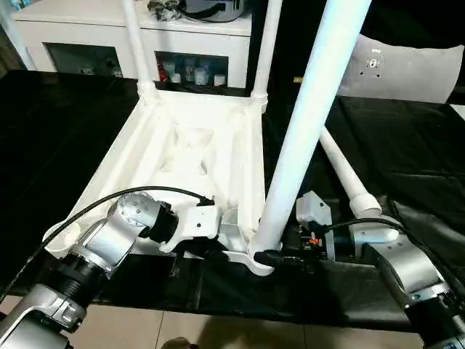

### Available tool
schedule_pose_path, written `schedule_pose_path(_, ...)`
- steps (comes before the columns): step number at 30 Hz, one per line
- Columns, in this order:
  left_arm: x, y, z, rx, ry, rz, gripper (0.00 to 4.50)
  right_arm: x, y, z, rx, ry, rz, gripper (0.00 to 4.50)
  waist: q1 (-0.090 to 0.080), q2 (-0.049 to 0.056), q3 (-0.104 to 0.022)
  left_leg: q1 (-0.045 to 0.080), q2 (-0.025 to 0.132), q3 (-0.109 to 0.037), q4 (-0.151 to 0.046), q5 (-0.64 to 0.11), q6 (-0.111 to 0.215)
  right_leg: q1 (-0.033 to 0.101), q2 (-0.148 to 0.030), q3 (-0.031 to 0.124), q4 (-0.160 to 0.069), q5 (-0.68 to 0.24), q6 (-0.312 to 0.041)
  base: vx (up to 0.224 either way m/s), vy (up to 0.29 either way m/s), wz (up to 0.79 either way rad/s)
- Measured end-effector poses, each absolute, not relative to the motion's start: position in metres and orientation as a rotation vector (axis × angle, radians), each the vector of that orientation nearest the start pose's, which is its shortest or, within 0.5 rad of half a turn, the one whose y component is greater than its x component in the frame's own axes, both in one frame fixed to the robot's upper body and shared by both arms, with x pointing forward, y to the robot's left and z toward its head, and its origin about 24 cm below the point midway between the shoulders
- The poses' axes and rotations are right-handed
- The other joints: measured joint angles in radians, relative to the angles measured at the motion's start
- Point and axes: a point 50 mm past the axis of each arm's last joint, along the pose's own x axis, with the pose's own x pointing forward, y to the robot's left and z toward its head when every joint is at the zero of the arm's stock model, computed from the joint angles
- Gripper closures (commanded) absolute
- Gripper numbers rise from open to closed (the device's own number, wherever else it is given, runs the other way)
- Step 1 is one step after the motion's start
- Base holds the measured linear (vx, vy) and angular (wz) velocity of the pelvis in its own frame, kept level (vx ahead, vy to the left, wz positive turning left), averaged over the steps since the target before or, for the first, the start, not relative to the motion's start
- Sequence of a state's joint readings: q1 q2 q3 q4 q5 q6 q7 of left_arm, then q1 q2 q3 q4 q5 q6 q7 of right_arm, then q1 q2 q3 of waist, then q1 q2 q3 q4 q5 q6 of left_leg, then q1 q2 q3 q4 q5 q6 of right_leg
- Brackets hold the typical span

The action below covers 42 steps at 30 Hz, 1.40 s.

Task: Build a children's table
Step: Rotate leg to tighten

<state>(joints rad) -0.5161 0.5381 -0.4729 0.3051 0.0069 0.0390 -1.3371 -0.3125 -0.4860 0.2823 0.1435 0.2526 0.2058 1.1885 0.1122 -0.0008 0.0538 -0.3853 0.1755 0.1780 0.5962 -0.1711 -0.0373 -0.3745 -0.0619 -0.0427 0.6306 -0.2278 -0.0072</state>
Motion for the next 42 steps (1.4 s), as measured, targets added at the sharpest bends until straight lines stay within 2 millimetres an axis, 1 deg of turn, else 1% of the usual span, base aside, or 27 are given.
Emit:
schedule_pose_path(3, 0.284, 0.131, 0.062, 0.674, 0.433, -1.616, 4.5, 0.264, -0.141, 0.058, -0.201, 0.324, 1.414, 1.3, 0.0, 0.0, 0.0, 0.0, 0.0, 0.0, 0.0, 0.0, 0.0, 0.0, 0.0, 0.0, 0.0, 0.0, 0.0, 0.0, 0.0, 0.0)
schedule_pose_path(6, 0.285, 0.132, 0.062, 0.675, 0.432, -1.616, 4.5, 0.264, -0.141, 0.058, -0.198, 0.327, 1.416, 1.69, 0.0, 0.0, 0.0, 0.001, 0.0, 0.0, 0.0, 0.0, 0.0, 0.0, 0.0, 0.0, 0.0, 0.0, 0.0, 0.0, 0.0, 0.0)
schedule_pose_path(11, 0.285, 0.132, 0.062, 0.675, 0.434, -1.617, 4.5, 0.264, -0.141, 0.057, -0.188, 0.331, 1.416, 1.84, 0.0, 0.0, 0.0, 0.001, 0.0, 0.0, 0.0, 0.0, 0.0, 0.0, 0.0, 0.0, 0.0, 0.0, 0.0, 0.0, 0.0, 0.0)
schedule_pose_path(17, 0.283, 0.136, 0.062, 0.625, 0.463, -1.583, 4.5, 0.259, -0.134, 0.053, -0.097, 0.349, 1.368, 1.87, -0.002, -0.002, -0.001, 0.001, 0.001, 0.0, 0.0, 0.0, 0.0, 0.0, 0.0, 0.0, 0.001, 0.0, 0.0, 0.0, 0.0, 0.0)
schedule_pose_path(20, 0.283, 0.138, 0.061, 0.562, 0.492, -1.516, 4.5, 0.26, -0.127, 0.051, -0.06, 0.342, 1.295, 1.87, -0.016, -0.002, -0.001, 0.003, 0.001, 0.0, 0.0, 0.0, -0.001, 0.0, 0.001, 0.0, 0.001, 0.001, -0.001, 0.0, 0.0, 0.0)
schedule_pose_path(21, 0.284, 0.139, 0.06, 0.527, 0.507, -1.426, 4.5, 0.263, -0.121, 0.048, -0.04, 0.337, 1.209, 1.87, -0.027, -0.002, -0.001, 0.004, 0.001, 0.0, -0.001, 0.001, -0.002, 0.001, 0.001, 0.001, 0.001, 0.002, -0.002, 0.0, 0.0, 0.0)
schedule_pose_path(23, 0.289, 0.137, 0.058, 0.501, 0.518, -1.327, 4.5, 0.271, -0.114, 0.045, -0.013, 0.326, 1.069, 1.87, -0.05, -0.003, -0.001, 0.007, 0.001, 0.0, -0.001, 0.001, -0.003, 0.0, 0.001, 0.001, 0.001, 0.0, 0.001, 0.0, 0.0, 0.0)
schedule_pose_path(24, 0.29, 0.133, 0.058, 0.478, 0.522, -1.293, 4.5, 0.274, -0.113, 0.045, -0.008, 0.325, 1.014, 1.87, -0.065, -0.003, -0.001, 0.009, 0.0, 0.0, -0.001, 0.001, -0.003, 0.0, 0.001, 0.002, 0.0, 0.0, 0.001, 0.0, 0.0, 0.0)
schedule_pose_path(26, 0.29, 0.124, 0.054, 0.423, 0.522, -1.222, 4.5, 0.28, -0.112, 0.042, 0.024, 0.322, 0.911, 1.88, -0.08, -0.004, 0.0, 0.011, 0.0, 0.0, -0.001, 0.001, -0.003, 0.001, 0.0, 0.002, -0.002, 0.0, 0.001, 0.0, 0.0, 0.0)
schedule_pose_path(28, 0.293, 0.111, 0.051, 0.357, 0.526, -1.107, 4.5, 0.29, -0.105, 0.041, 0.076, 0.314, 0.759, 1.88, -0.091, -0.006, 0.001, 0.012, 0.0, 0.0, -0.001, 0.001, -0.003, -0.001, 0.0, 0.002, -0.002, 0.0, 0.001, 0.0, 0.0, 0.0)
schedule_pose_path(30, 0.295, 0.103, 0.051, 0.328, 0.526, -1.039, 4.5, 0.297, -0.1, 0.042, 0.081, 0.315, 0.669, 1.88, -0.098, -0.007, 0.001, 0.011, 0.0, -0.001, -0.001, 0.001, -0.003, -0.004, 0.0, 0.002, -0.002, 0.0, 0.001, 0.0, 0.0, 0.0)
schedule_pose_path(34, 0.297, 0.091, 0.052, 0.306, 0.52, -0.975, 4.5, 0.302, -0.096, 0.044, 0.083, 0.313, 0.565, 1.88, -0.099, -0.007, 0.001, 0.011, -0.001, -0.001, -0.002, 0.001, -0.003, -0.005, 0.0, 0.003, -0.002, 0.001, 0.001, 0.0, 0.0, 0.0)
schedule_pose_path(36, 0.298, 0.089, 0.052, 0.317, 0.515, -0.97, 4.5, 0.303, -0.096, 0.045, 0.076, 0.31, 0.553, 1.88, -0.096, -0.008, 0.001, 0.01, -0.001, -0.001, -0.003, 0.001, -0.003, -0.005, 0.0, 0.003, -0.002, 0.002, 0.001, 0.0, 0.0, 0.0)
schedule_pose_path(37, 0.298, 0.089, 0.053, 0.321, 0.513, -0.971, 4.5, 0.302, -0.096, 0.045, 0.076, 0.309, 0.552, 1.53, -0.094, -0.008, 0.0, 0.01, -0.001, -0.001, -0.004, 0.001, -0.003, -0.005, 0.001, 0.003, -0.003, 0.002, 0.0, 0.0, 0.0, 0.0)
schedule_pose_path(38, 0.298, 0.089, 0.053, 0.329, 0.509, -0.972, 4.5, 0.302, -0.096, 0.046, 0.072, 0.307, 0.552, 1.32, -0.093, -0.008, 0.0, 0.01, -0.001, -0.001, -0.005, 0.001, -0.003, -0.005, 0.001, 0.003, -0.003, 0.003, -0.001, 0.0, 0.0, 0.0)
schedule_pose_path(40, 0.298, 0.088, 0.053, 0.349, 0.496, -0.974, 4.5, 0.302, -0.096, 0.046, 0.065, 0.306, 0.551, 1.11, -0.089, -0.008, 0.0, 0.011, -0.001, -0.001, -0.007, 0.001, -0.003, -0.005, 0.001, 0.003, -0.003, 0.005, -0.004, 0.0, 0.0, 0.0)
schedule_pose_path(42, 0.298, 0.088, 0.054, 0.354, 0.489, -0.97, 4.5, 0.301, -0.097, 0.045, 0.066, 0.304, 0.549, 0.82, -0.083, -0.007, 0.0, 0.011, -0.001, -0.001, -0.009, 0.001, -0.004, -0.005, 0.001, 0.002, -0.003, 0.005, -0.004, 0.0, 0.0, 0.0)
